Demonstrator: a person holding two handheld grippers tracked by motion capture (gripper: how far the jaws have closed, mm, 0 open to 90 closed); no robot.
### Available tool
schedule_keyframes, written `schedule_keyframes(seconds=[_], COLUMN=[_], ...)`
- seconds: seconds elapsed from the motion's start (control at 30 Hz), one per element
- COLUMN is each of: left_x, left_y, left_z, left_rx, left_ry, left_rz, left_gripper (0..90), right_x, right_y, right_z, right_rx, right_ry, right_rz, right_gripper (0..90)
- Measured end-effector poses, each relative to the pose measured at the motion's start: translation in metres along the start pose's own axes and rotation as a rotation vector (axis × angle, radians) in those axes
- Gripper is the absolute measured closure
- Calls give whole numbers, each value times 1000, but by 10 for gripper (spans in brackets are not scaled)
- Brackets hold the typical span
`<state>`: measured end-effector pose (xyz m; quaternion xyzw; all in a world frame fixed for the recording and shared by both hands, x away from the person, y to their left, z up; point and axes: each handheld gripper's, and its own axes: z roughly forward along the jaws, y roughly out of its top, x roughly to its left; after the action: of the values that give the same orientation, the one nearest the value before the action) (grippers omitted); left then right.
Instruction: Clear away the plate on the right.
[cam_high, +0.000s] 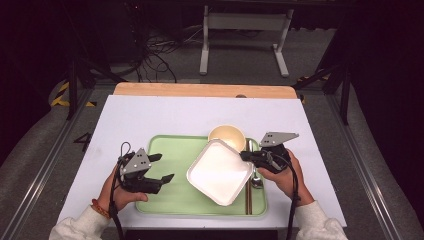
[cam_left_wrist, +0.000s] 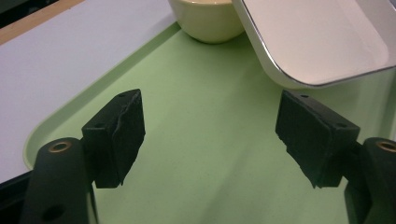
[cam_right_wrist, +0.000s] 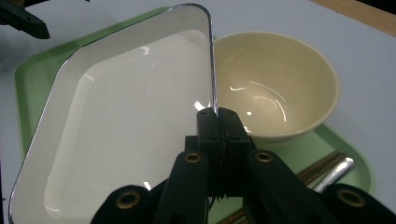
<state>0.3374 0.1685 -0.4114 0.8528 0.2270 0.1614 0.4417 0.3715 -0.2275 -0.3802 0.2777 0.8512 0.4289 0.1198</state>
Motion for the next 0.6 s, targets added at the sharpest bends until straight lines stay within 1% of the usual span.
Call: schedule_keyframes(seconds=[0.1,0.2,0.23,0.3,0.33,0.43,0.5,0.6], left_x=[1,5,6,8,9,9,9,11], left_y=[-3,-7,-8,-10,-12,-15,-15,-17], left_z=[-1,-6,-7,-9,-9,-10,-11,-14], left_rx=[-1,-10,-10,0,2,17,28,28], left_ry=[10,25,27,45,55,64,75,86], left_rz=[13,4,-1,2,2,9,20,17], left_gripper=[233,220,219,213,212,207,205,203], right_x=[4,10,12,14,15,17,18,17], right_y=[1,3,3,4,3,3,2,0], right_z=[8,16,18,22,24,31,35,40], right_rx=[22,44,50,60,65,81,89,93], right_ry=[13,37,38,42,47,45,45,52], right_rz=[-20,-41,-47,-55,-57,-68,-75,-64], right_gripper=[894,893,893,893,893,892,892,892])
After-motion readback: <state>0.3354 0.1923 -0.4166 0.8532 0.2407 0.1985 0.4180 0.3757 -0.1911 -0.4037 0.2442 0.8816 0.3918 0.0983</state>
